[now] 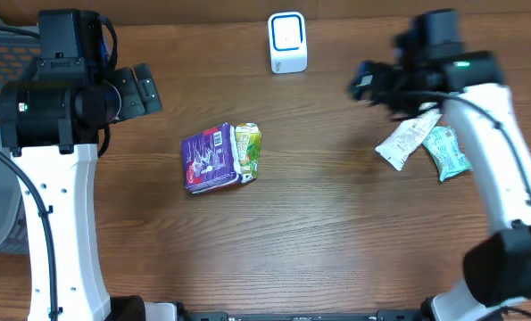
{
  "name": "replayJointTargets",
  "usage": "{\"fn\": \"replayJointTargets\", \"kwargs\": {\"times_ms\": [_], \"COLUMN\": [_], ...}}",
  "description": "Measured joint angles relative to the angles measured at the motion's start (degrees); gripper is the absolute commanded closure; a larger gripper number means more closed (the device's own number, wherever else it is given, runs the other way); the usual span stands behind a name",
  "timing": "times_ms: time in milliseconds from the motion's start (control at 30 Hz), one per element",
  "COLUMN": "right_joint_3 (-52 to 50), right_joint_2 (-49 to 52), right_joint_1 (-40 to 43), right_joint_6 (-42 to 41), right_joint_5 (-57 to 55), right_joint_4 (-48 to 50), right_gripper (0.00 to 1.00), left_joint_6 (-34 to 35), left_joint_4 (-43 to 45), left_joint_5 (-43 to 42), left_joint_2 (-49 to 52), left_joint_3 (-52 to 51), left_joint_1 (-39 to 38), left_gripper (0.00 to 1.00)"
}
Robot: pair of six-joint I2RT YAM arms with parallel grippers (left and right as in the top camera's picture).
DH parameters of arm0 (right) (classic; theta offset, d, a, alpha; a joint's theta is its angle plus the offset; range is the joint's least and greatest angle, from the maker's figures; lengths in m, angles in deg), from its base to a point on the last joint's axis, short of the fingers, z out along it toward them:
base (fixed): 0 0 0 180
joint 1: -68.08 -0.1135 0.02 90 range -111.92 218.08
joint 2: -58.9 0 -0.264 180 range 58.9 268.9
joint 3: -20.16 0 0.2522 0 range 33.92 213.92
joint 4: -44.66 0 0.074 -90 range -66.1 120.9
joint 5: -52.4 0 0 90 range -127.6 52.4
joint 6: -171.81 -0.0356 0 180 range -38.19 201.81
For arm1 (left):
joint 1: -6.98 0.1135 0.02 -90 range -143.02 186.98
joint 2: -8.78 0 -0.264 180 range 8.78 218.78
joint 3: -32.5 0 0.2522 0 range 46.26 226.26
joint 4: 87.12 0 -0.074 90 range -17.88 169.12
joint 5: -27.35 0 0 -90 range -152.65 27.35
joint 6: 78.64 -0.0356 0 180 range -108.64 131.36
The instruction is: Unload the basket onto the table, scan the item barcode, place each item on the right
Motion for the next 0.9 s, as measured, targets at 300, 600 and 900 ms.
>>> {"fn": "replayJointTargets", "kwargs": {"times_ms": [300, 600, 900], "right_joint_3": [0.0, -0.1, -0.1], "right_joint_2": [10.6, 16.7, 18.5], "right_joint_1": [-20.2, -28.1, -31.8], "right_joint_6": [-8.0, -15.9, -18.3], "right_joint_5": [4.1, 4.3, 3.7], "right_joint_4": [5.2, 13.6, 18.5], "right_gripper": [0.06, 0.11, 0.22], "left_joint_6": [0.0, 0.0, 0.0], "left_joint_4": [0.0, 0.0, 0.0], "left_joint_5": [0.0, 0.0, 0.0], "left_joint_2": [0.0, 0.0, 0.0], "left_joint_3": [0.0, 0.0, 0.0], "left_joint_1": [0.0, 0.0, 0.0], "left_gripper": [0.01, 0.0, 0.01]}}
